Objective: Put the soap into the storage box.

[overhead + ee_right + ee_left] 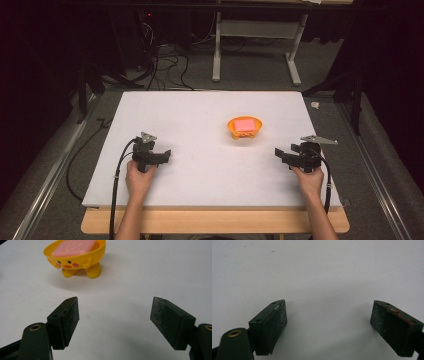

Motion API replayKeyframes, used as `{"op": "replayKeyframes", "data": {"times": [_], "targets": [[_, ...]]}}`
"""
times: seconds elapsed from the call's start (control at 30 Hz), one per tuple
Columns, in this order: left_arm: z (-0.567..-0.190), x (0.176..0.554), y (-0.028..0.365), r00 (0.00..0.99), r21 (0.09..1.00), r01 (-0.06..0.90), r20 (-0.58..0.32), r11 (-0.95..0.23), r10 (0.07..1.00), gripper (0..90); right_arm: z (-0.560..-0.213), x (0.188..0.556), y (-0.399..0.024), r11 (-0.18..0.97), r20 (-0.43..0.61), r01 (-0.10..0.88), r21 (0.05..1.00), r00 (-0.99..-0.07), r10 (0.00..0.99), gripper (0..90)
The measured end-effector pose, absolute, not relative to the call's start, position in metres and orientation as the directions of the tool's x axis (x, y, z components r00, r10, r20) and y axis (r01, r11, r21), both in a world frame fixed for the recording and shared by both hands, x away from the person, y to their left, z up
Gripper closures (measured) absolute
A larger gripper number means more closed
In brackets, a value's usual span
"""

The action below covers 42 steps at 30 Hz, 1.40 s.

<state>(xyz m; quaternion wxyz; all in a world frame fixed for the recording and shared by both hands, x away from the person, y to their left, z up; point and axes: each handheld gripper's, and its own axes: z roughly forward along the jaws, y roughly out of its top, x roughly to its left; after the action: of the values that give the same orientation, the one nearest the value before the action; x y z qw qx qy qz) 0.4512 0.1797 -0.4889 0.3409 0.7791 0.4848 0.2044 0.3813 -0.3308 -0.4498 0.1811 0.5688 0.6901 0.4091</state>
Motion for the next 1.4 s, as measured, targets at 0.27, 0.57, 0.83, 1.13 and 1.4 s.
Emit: {"op": "replayKeyframes", "data": {"times": [0.27, 0.57, 0.83, 1.13, 1.4], "targets": [[-0.489, 0.451, 0.18, 0.446, 0.729, 0.616, -0.012, -0.298, 0.895, 14.2, -0.462, 0.387, -0.327, 0.021, 0.207, 0.654, 0.756, -0.269, 0.941, 24.0], [-0.489, 0.451, 0.18, 0.447, 0.729, 0.616, -0.012, -0.298, 0.895, 14.2, -0.472, 0.392, -0.32, 0.056, 0.166, 0.666, 0.744, -0.265, 0.95, 24.4], [-0.489, 0.451, 0.18, 0.447, 0.729, 0.616, -0.012, -0.298, 0.895, 14.2, -0.476, 0.393, -0.312, 0.104, 0.101, 0.664, 0.74, -0.262, 0.96, 24.4], [-0.489, 0.451, 0.18, 0.447, 0.729, 0.616, -0.012, -0.298, 0.895, 14.2, -0.481, 0.394, -0.3, 0.184, -0.001, 0.675, 0.714, -0.263, 0.965, 24.2], [-0.489, 0.451, 0.18, 0.447, 0.729, 0.615, -0.011, -0.299, 0.894, 14.3, -0.482, 0.394, -0.299, 0.195, -0.015, 0.672, 0.714, -0.263, 0.965, 23.7]]}}
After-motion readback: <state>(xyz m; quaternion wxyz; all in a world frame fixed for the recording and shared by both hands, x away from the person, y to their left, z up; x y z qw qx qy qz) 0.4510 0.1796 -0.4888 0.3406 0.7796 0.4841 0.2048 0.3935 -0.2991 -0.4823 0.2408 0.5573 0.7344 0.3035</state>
